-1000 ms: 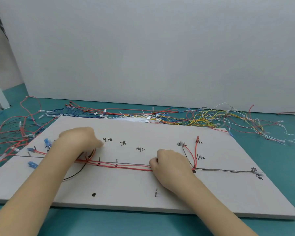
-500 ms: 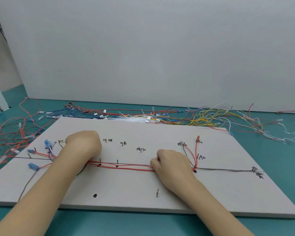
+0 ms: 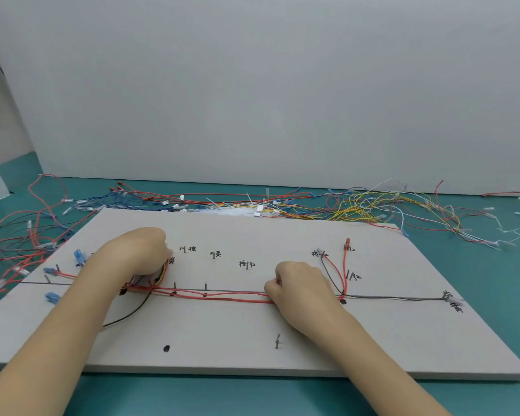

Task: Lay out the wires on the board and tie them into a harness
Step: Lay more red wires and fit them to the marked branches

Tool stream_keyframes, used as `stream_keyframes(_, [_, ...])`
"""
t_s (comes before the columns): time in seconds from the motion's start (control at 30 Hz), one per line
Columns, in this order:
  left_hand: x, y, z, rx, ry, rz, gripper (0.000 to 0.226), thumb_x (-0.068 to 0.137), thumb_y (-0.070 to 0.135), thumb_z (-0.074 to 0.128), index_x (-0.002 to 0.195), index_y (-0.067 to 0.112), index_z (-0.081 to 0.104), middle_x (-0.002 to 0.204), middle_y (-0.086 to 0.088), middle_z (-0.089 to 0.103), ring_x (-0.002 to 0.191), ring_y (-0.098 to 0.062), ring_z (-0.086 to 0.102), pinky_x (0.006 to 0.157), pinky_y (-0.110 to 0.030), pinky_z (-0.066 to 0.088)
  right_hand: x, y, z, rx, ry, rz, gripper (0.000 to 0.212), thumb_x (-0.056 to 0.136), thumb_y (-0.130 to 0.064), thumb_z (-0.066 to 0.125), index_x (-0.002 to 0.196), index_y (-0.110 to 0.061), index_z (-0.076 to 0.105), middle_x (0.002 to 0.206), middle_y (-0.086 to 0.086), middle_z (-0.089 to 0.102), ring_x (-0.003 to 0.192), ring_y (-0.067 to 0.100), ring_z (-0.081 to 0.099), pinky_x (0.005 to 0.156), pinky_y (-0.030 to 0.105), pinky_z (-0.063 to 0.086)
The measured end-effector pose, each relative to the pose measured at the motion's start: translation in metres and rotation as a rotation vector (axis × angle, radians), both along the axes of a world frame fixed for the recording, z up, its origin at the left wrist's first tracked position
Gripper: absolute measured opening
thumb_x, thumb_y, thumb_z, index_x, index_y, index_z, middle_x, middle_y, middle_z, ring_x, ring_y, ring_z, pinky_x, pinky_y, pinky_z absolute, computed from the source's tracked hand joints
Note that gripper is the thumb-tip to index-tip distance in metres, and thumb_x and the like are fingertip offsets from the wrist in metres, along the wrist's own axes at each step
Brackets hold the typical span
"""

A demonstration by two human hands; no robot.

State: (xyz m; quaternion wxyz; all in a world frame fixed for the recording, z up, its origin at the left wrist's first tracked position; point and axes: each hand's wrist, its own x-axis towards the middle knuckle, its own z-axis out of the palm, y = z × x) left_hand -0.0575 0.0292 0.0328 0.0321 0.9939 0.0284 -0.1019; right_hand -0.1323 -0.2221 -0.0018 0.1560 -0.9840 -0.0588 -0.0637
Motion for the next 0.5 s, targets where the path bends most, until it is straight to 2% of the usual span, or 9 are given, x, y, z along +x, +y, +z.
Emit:
stream_keyframes(0.1, [-0.001, -0.004, 0.0, -0.081, -0.006, -0.034, 0.033, 0.102, 0.03, 0.045, 0.087, 0.004, 0.06, 0.096, -0.018, 0.064, 0.075, -0.023, 0.047, 0.066, -0.028, 0.034, -0.001, -0.009, 0.0, 0.003, 0.0, -0.018, 0.03, 0.088, -0.021, 0.045, 0.063, -0.012, 0.031, 0.064, 0.005, 0.039, 0.07, 0.031, 0.041, 0.048, 0.032, 0.019])
stream_keyframes(0.17, [-0.004, -0.012, -0.001, -0.158, -0.021, -0.073, 0.037, 0.101, 0.031, 0.047, 0.07, 0.011, 0.053, 0.074, -0.01, 0.058, 0.064, -0.02, 0.047, 0.058, -0.028, 0.033, -0.002, -0.022, 0.0, -0.004, 0.005, -0.045, 0.029, 0.088, -0.021, 0.045, 0.064, -0.012, 0.032, 0.064, 0.005, 0.04, 0.07, 0.031, 0.042, 0.047, 0.031, 0.021])
stream_keyframes(0.2, [-0.005, -0.018, -0.002, -0.19, -0.031, -0.095, 0.039, 0.101, 0.031, 0.047, 0.068, 0.011, 0.05, 0.068, -0.006, 0.055, 0.061, -0.018, 0.047, 0.055, -0.027, 0.032, -0.003, -0.03, 0.0, -0.01, 0.014, -0.064, 0.029, 0.087, -0.022, 0.046, 0.064, -0.012, 0.032, 0.064, 0.005, 0.041, 0.069, 0.031, 0.043, 0.048, 0.03, 0.022])
stream_keyframes(0.33, [-0.014, -0.046, -0.009, -0.281, -0.067, -0.181, 0.04, 0.102, 0.033, 0.044, 0.067, 0.014, 0.047, 0.067, 0.0, 0.055, 0.063, -0.014, 0.048, 0.057, -0.029, 0.031, -0.005, -0.065, 0.006, -0.055, 0.101, -0.141, 0.027, 0.087, -0.023, 0.049, 0.065, -0.013, 0.036, 0.067, 0.005, 0.046, 0.068, 0.028, 0.046, 0.051, 0.031, 0.027])
stream_keyframes(0.5, [-0.027, -0.073, -0.021, -0.406, -0.008, -0.279, 0.032, 0.101, 0.039, 0.041, 0.078, 0.018, 0.047, 0.081, 0.001, 0.056, 0.074, -0.016, 0.05, 0.069, -0.034, 0.04, -0.006, -0.105, 0.017, -0.077, 0.275, -0.273, 0.026, 0.088, -0.026, 0.051, 0.067, -0.013, 0.044, 0.07, 0.004, 0.052, 0.069, 0.023, 0.051, 0.054, 0.027, 0.032])
